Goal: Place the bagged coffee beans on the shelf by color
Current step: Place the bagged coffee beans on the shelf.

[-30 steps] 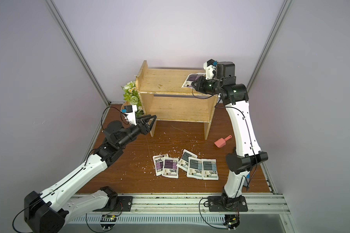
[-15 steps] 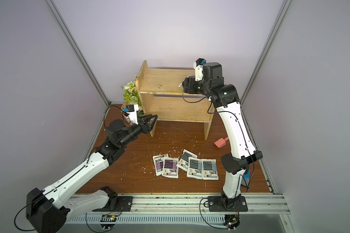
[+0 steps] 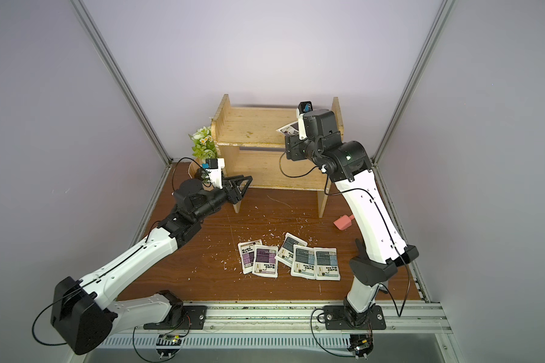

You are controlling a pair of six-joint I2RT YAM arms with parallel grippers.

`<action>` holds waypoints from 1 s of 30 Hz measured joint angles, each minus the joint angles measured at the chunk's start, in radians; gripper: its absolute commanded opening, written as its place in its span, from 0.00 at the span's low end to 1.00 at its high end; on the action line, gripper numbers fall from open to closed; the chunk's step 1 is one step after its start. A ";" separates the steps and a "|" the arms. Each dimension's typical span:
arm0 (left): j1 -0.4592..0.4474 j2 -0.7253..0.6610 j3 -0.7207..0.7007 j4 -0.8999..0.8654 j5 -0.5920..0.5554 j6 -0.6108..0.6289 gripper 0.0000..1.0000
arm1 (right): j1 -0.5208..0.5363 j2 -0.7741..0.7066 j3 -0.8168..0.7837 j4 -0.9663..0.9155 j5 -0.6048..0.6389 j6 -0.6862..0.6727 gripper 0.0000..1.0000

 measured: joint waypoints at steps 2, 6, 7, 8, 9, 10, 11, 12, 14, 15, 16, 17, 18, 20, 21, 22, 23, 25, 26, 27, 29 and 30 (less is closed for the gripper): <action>0.000 0.018 0.010 0.007 0.010 0.000 0.52 | 0.001 -0.029 -0.021 -0.016 0.010 0.000 0.79; 0.000 0.052 0.034 0.023 0.027 -0.002 0.52 | 0.001 -0.066 -0.048 -0.088 0.011 0.005 0.76; 0.000 0.059 0.037 0.029 0.029 -0.003 0.52 | 0.000 -0.071 -0.051 -0.100 -0.002 0.004 0.75; 0.000 0.063 0.039 0.031 0.032 -0.003 0.52 | -0.001 -0.076 -0.056 -0.101 -0.010 0.004 0.75; 0.000 0.066 0.039 0.033 0.034 -0.003 0.52 | -0.001 -0.086 -0.068 -0.097 -0.029 0.004 0.75; 0.000 0.069 0.040 0.035 0.035 -0.003 0.52 | -0.001 -0.100 -0.085 -0.088 -0.053 0.003 0.75; 0.000 0.071 0.040 0.037 0.035 -0.003 0.52 | -0.001 -0.124 -0.116 -0.064 -0.087 0.003 0.74; 0.000 0.072 0.040 0.039 0.035 -0.003 0.52 | -0.001 -0.147 -0.146 -0.042 -0.112 0.004 0.73; 0.000 0.074 0.040 0.042 0.036 -0.003 0.52 | -0.001 -0.222 -0.248 0.052 -0.197 0.010 0.71; 0.000 0.076 0.040 0.042 0.036 -0.003 0.52 | -0.001 -0.251 -0.288 0.092 -0.225 0.016 0.70; 0.000 0.077 0.041 0.043 0.035 -0.003 0.52 | -0.001 -0.285 -0.335 0.151 -0.270 0.027 0.68; 0.000 0.078 0.040 0.043 0.035 -0.003 0.52 | 0.000 -0.307 -0.367 0.199 -0.301 0.037 0.67; 0.000 0.079 0.040 0.043 0.035 -0.003 0.52 | 0.002 -0.320 -0.388 0.246 -0.333 0.047 0.66; 0.000 0.079 0.040 0.043 0.035 -0.003 0.52 | 0.009 -0.320 -0.398 0.333 -0.380 0.060 0.61; 0.000 0.079 0.040 0.043 0.035 -0.002 0.52 | 0.012 -0.313 -0.397 0.374 -0.397 0.065 0.53; 0.000 0.079 0.040 0.043 0.034 -0.002 0.52 | 0.016 -0.301 -0.396 0.411 -0.410 0.068 0.41; 0.000 0.079 0.040 0.042 0.034 0.000 0.52 | 0.018 -0.283 -0.390 0.441 -0.425 0.069 0.32; 0.000 0.079 0.041 0.042 0.031 0.003 0.52 | 0.024 -0.234 -0.360 0.476 -0.434 0.068 0.18; 0.000 0.079 0.041 0.042 0.027 0.005 0.51 | 0.031 -0.196 -0.331 0.483 -0.437 0.060 0.11; 0.000 0.079 0.041 0.041 0.027 0.008 0.51 | 0.036 -0.161 -0.302 0.484 -0.435 0.056 0.08; 0.000 0.079 0.041 0.039 0.023 0.014 0.49 | 0.049 -0.067 -0.219 0.478 -0.410 0.037 0.06; 0.001 0.078 0.041 0.038 0.020 0.018 0.49 | 0.054 -0.029 -0.185 0.473 -0.396 0.028 0.06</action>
